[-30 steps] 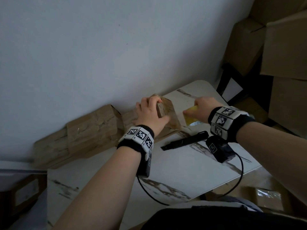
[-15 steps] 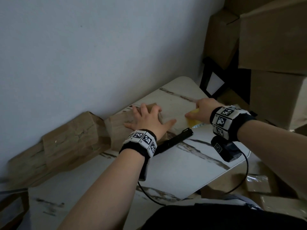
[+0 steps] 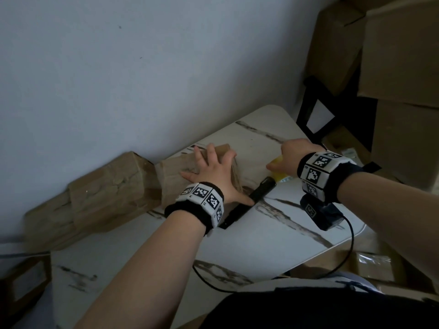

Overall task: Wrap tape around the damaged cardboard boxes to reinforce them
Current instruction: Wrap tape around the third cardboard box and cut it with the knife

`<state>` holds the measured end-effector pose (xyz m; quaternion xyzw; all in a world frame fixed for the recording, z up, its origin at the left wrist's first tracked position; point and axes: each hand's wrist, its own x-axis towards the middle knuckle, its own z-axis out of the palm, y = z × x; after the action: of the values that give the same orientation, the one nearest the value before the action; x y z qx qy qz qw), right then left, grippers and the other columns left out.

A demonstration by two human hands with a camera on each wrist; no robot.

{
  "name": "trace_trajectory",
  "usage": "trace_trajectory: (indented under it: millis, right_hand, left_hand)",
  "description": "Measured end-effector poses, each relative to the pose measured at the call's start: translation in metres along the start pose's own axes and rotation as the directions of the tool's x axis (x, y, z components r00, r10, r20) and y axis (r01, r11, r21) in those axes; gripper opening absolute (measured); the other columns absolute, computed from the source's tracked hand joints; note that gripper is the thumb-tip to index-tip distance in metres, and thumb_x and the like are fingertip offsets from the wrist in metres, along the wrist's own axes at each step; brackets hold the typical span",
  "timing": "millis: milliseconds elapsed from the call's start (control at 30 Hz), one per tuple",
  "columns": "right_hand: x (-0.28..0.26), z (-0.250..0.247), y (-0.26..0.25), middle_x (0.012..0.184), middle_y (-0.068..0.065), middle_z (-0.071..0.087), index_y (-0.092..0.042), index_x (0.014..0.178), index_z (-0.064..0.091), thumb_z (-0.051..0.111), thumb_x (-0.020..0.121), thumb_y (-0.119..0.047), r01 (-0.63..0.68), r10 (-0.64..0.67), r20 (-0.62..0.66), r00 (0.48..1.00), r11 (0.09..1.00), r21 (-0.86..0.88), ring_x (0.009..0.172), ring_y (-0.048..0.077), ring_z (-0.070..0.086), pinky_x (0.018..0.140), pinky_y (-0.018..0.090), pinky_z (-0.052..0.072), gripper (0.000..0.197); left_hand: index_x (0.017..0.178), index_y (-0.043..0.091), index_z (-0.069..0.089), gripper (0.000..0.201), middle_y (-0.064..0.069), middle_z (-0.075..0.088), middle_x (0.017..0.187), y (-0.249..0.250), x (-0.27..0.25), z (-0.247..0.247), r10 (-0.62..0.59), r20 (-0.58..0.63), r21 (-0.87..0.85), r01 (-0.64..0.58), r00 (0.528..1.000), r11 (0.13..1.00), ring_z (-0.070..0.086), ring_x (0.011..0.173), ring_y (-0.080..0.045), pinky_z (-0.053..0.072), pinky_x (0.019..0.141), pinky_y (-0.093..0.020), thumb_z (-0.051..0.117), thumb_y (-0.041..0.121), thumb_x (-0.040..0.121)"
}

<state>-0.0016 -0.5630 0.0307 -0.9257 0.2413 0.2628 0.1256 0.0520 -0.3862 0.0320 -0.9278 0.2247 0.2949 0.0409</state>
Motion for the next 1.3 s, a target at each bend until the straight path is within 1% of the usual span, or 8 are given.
trace_trajectory:
  millis: [133,267,533,733,900,1067,1167,1300]
  right_hand:
    - [-0.003,-0.008,0.005,0.095,0.008,0.061,-0.007,0.101,0.06,0.058,0.08,-0.06,0.014,-0.014,-0.009,1.0,0.996,0.092,0.085,0.024,0.059,0.069,0.029,0.051,0.057]
    - [-0.005,-0.033,0.003,0.093,0.009,0.059,-0.006,0.103,0.061,0.064,0.075,-0.062,0.041,-0.023,-0.084,0.996,0.977,0.211,0.086,0.024,0.057,0.074,0.032,0.051,0.062]
    - [-0.015,-0.081,-0.04,0.078,0.008,0.06,-0.005,0.082,0.068,0.074,0.071,-0.054,0.156,-0.11,-0.219,0.97,0.966,0.205,0.081,0.026,0.062,0.066,0.031,0.048,0.051]
    - [-0.019,-0.07,-0.07,0.105,0.011,0.059,-0.013,0.1,0.061,0.069,0.071,-0.06,0.203,-0.156,-0.257,0.954,0.964,0.172,0.103,0.03,0.053,0.085,0.039,0.05,0.056]
    - [-0.027,-0.06,-0.084,0.124,0.013,0.046,-0.015,0.117,0.053,0.063,0.072,-0.067,0.185,-0.147,-0.259,0.955,0.974,0.131,0.118,0.032,0.039,0.095,0.044,0.041,0.07]
    - [-0.038,-0.048,-0.103,0.122,0.012,0.045,-0.016,0.116,0.049,0.061,0.067,-0.074,0.187,-0.151,-0.208,0.966,0.969,0.164,0.103,0.032,0.052,0.087,0.043,0.048,0.077]
    - [-0.047,-0.046,-0.121,0.124,0.012,0.046,-0.016,0.119,0.048,0.061,0.07,-0.071,0.224,-0.192,-0.236,0.953,0.968,0.117,0.111,0.034,0.048,0.089,0.044,0.046,0.075]
    - [-0.056,-0.043,-0.137,0.127,0.014,0.043,-0.013,0.121,0.045,0.06,0.074,-0.068,0.232,-0.204,-0.267,0.942,0.97,0.075,0.117,0.036,0.043,0.091,0.045,0.042,0.073]
  left_hand:
    - [0.132,0.041,0.019,0.099,-0.009,-0.005,0.153,-0.002,-0.003,-0.008,0.021,-0.046,0.002,-0.021,0.999,1.0,-0.008,0.14,-0.044,0.022,0.095,-0.079,0.084,0.048,0.057]
    - [0.125,0.043,0.024,0.097,-0.009,0.016,0.144,-0.019,-0.006,-0.026,0.028,-0.181,-0.163,-0.058,0.983,0.985,0.017,0.133,-0.039,0.033,0.102,-0.061,0.082,0.057,0.049]
    - [0.126,0.048,0.029,0.091,-0.004,0.025,0.137,-0.046,-0.019,-0.034,0.047,-0.408,-0.415,-0.231,0.912,0.88,0.033,0.126,-0.029,0.037,0.106,-0.048,0.078,0.061,0.05]
    - [0.133,0.035,0.032,0.093,-0.003,0.025,0.136,-0.072,-0.032,-0.025,0.067,-0.479,-0.459,-0.315,0.875,0.831,0.038,0.121,-0.018,0.028,0.1,-0.022,0.084,0.046,0.058]
    - [0.134,0.033,0.031,0.095,-0.003,0.028,0.135,-0.092,-0.039,-0.014,0.05,-0.503,-0.494,-0.334,0.863,0.803,0.037,0.118,-0.015,0.029,0.1,-0.022,0.084,0.048,0.056]
    - [0.137,0.031,0.025,0.102,0.0,0.024,0.142,-0.117,-0.054,-0.002,0.037,-0.467,-0.49,-0.294,0.883,0.821,0.036,0.126,-0.016,0.035,0.103,-0.029,0.081,0.054,0.055]
    - [0.141,0.027,0.02,0.108,-0.009,-0.005,0.155,-0.126,-0.067,-0.005,-0.024,-0.416,-0.36,-0.141,0.909,0.922,0.011,0.143,-0.025,0.019,0.117,-0.041,0.078,0.06,0.057]
    - [0.147,0.021,0.003,0.126,-0.011,-0.029,0.152,-0.108,-0.071,-0.02,-0.024,-0.394,-0.095,-0.014,0.919,0.995,-0.022,0.142,-0.031,0.001,0.116,-0.055,0.066,0.077,0.054]
